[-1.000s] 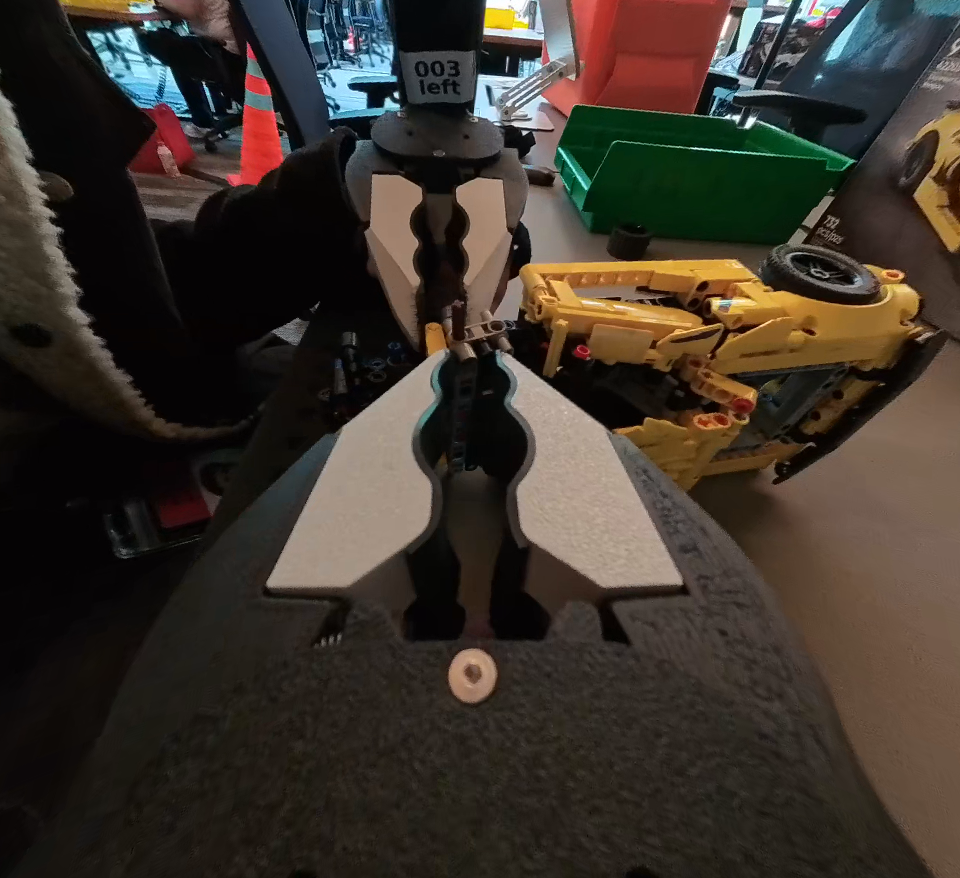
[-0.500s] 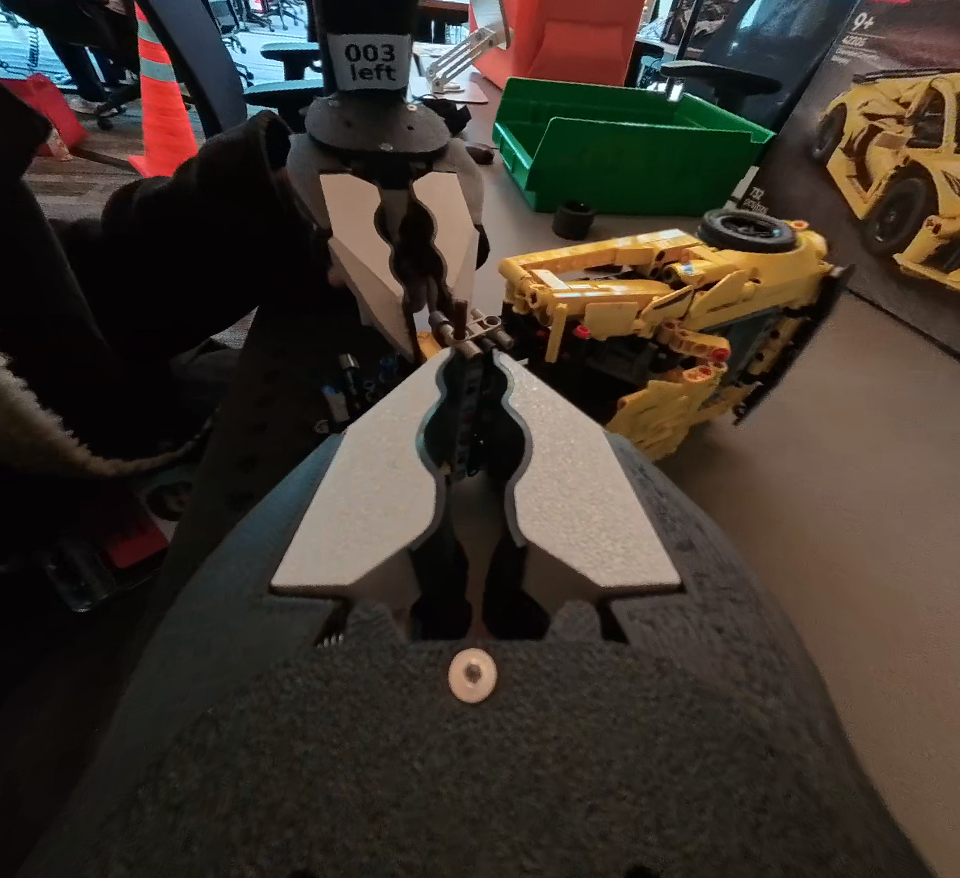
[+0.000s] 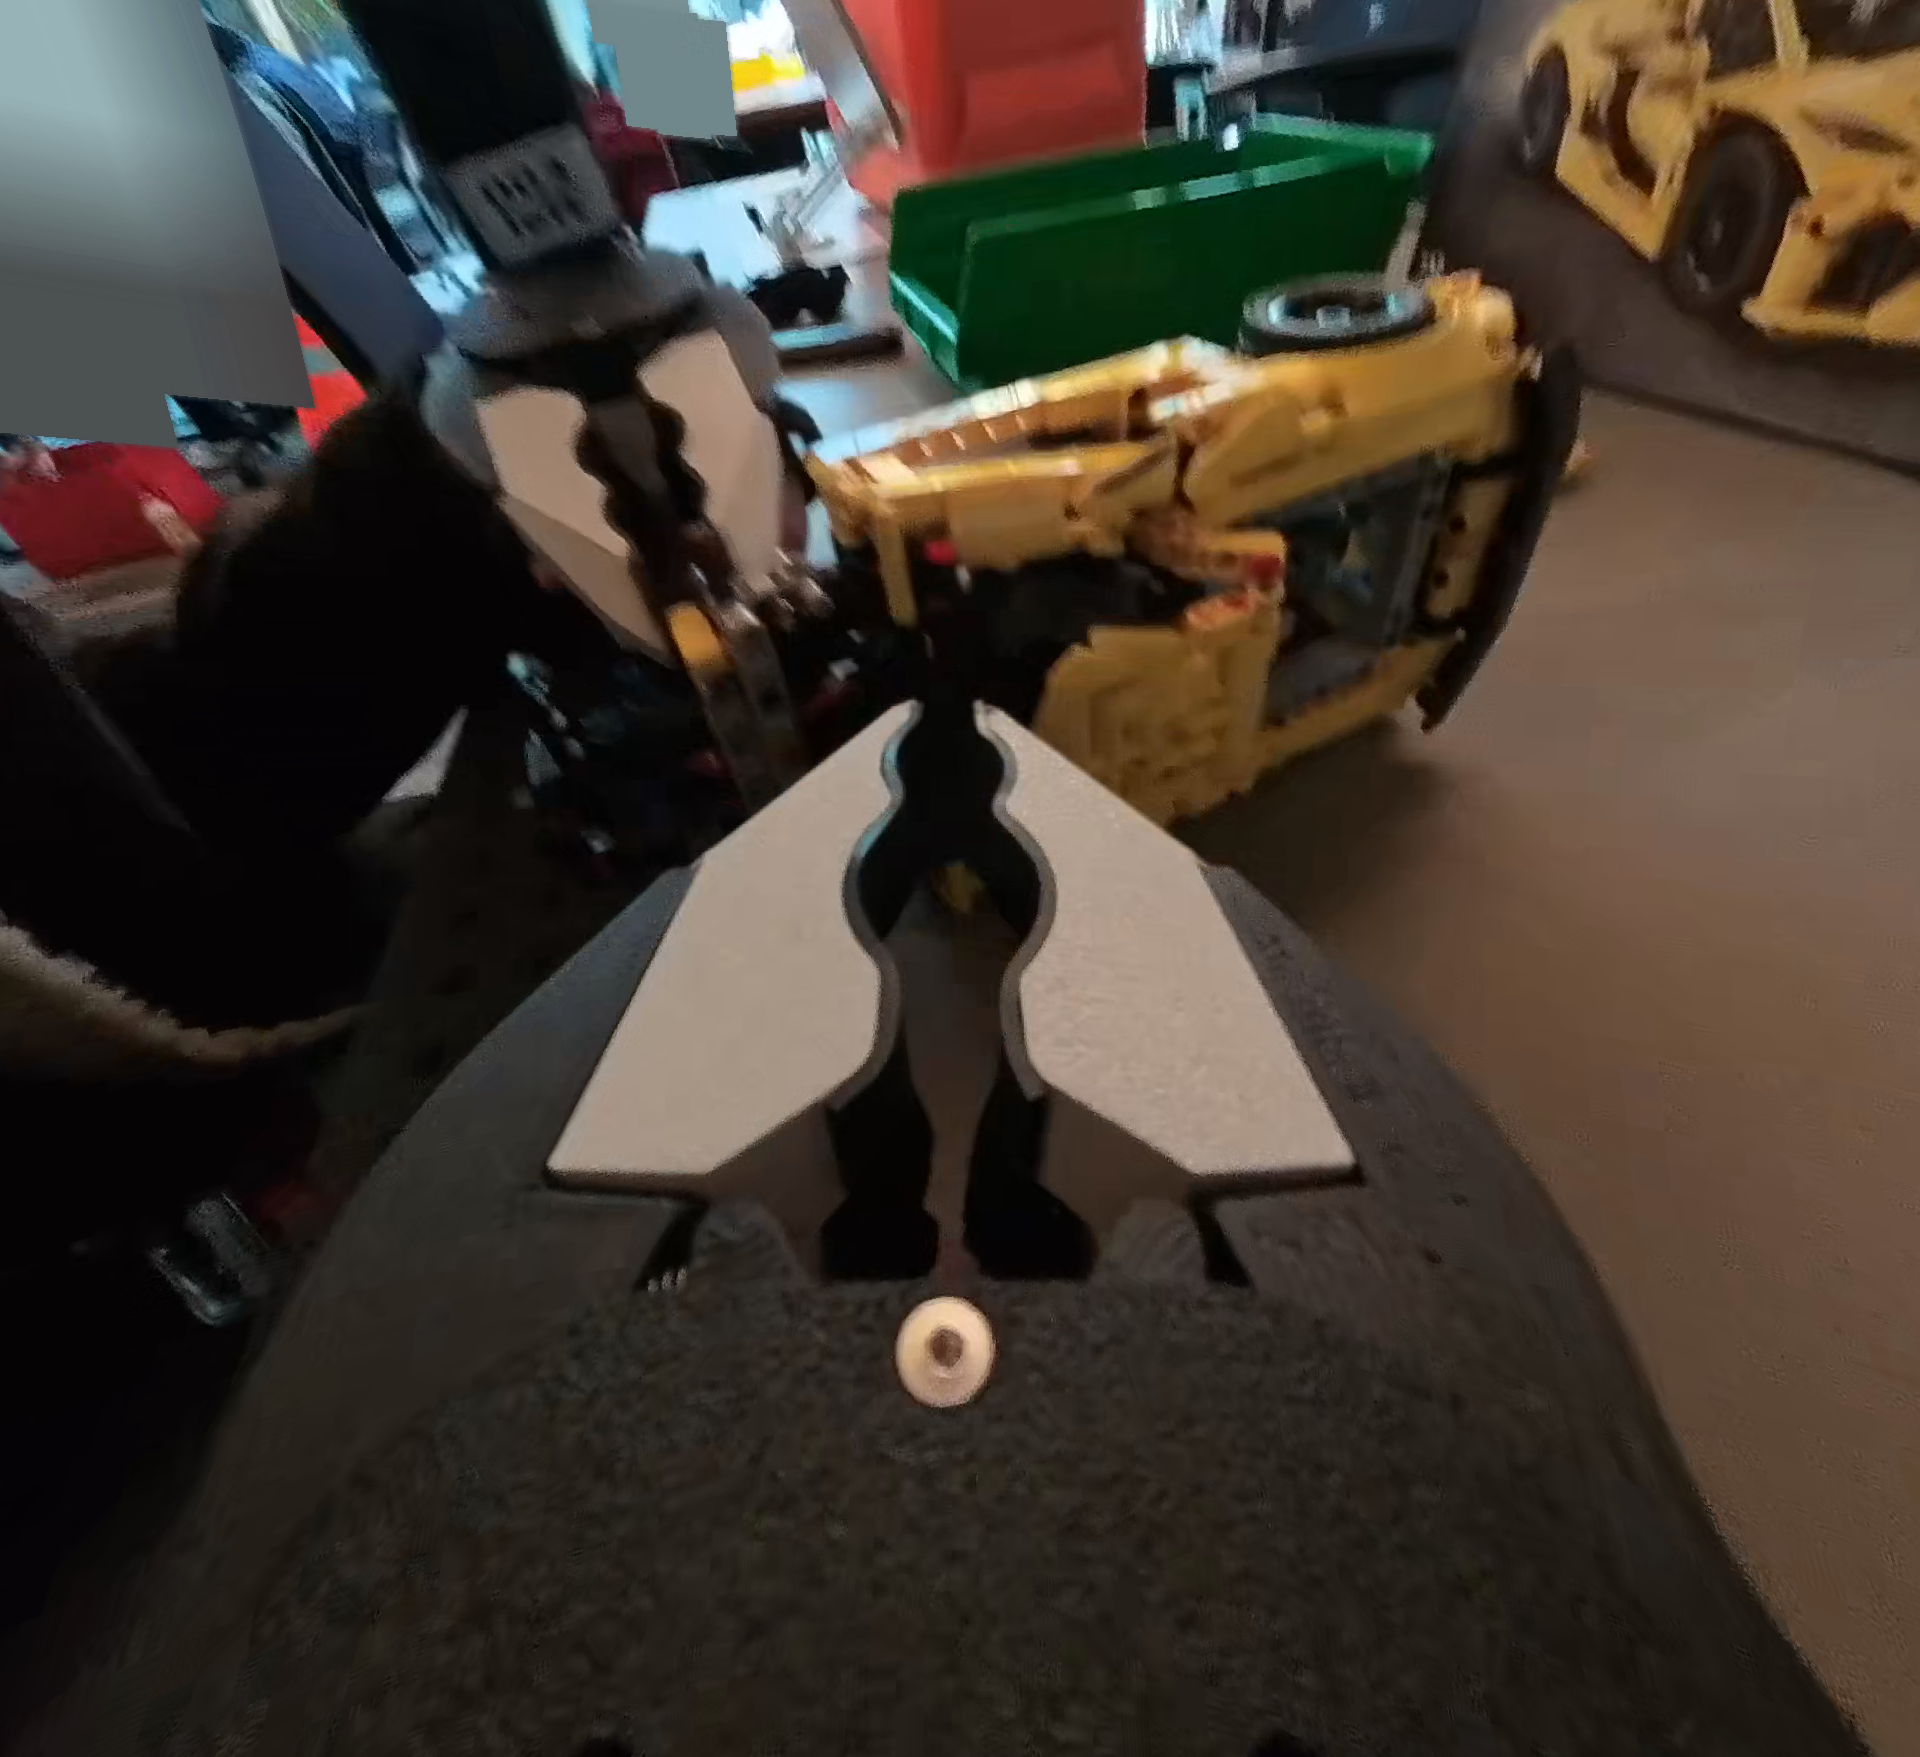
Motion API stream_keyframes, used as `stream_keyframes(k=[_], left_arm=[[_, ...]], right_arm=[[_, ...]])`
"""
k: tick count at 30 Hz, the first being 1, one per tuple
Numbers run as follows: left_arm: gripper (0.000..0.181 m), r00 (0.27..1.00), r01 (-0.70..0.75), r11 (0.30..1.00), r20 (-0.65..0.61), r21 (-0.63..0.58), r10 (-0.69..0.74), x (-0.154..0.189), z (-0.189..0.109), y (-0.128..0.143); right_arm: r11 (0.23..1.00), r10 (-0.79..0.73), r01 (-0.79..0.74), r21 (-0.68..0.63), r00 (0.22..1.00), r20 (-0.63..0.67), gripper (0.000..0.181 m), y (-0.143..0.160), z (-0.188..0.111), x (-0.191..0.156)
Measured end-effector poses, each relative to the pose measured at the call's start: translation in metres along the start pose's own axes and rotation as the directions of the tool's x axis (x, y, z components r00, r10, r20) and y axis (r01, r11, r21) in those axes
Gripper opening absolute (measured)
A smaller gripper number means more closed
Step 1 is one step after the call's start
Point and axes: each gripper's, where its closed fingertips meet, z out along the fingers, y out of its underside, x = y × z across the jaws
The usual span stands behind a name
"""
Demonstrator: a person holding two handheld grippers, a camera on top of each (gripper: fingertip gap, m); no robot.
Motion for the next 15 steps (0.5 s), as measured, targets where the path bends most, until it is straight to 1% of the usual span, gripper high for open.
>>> stream_keyframes(k=[1,4,5,7,8,10,12,15], left_arm=[[0.014,1.000,-0.008,1.000,0.002,-0.003,0.008,0.000,-0.006,0.001],[0.015,1.000,0.008,1.000,0.008,-0.009,-0.008,-0.003,-0.029,0.007],[0.015,1.000,0.022,1.000,0.016,-0.012,-0.022,-0.005,-0.036,0.009],[0.015,0.999,0.045,0.999,0.031,-0.012,-0.044,-0.007,-0.047,0.011],[0.015,0.998,0.050,0.999,0.032,-0.007,-0.049,-0.008,-0.049,0.011],[0.015,0.998,0.054,0.999,0.026,-0.007,-0.054,-0.008,-0.048,0.011],[0.015,0.998,0.047,0.999,0.031,-0.010,-0.047,-0.008,-0.048,0.011],[0.015,0.998,0.042,0.999,0.041,-0.015,-0.041,-0.009,-0.052,0.012]], right_arm=[[0.999,0.010,-0.010,-0.034,1.000,-0.005,0.007,0.006,0.002,0.002],[0.997,0.020,-0.018,-0.080,0.999,0.028,0.010,0.016,0.009,-0.003],[0.994,0.012,-0.008,-0.110,0.999,0.043,0.016,0.021,0.013,-0.007],[0.984,-0.038,0.052,-0.173,0.996,0.083,0.039,0.030,0.023,-0.017],[0.980,-0.074,0.093,-0.175,0.991,0.109,0.043,0.031,0.026,-0.025],[0.971,-0.163,0.181,-0.157,0.979,0.123,0.043,0.028,0.031,-0.036],[0.961,-0.231,0.241,-0.136,0.970,0.080,0.043,0.024,0.032,-0.034],[0.968,-0.223,0.224,-0.113,0.974,0.029,0.041,0.019,0.029,-0.024]])
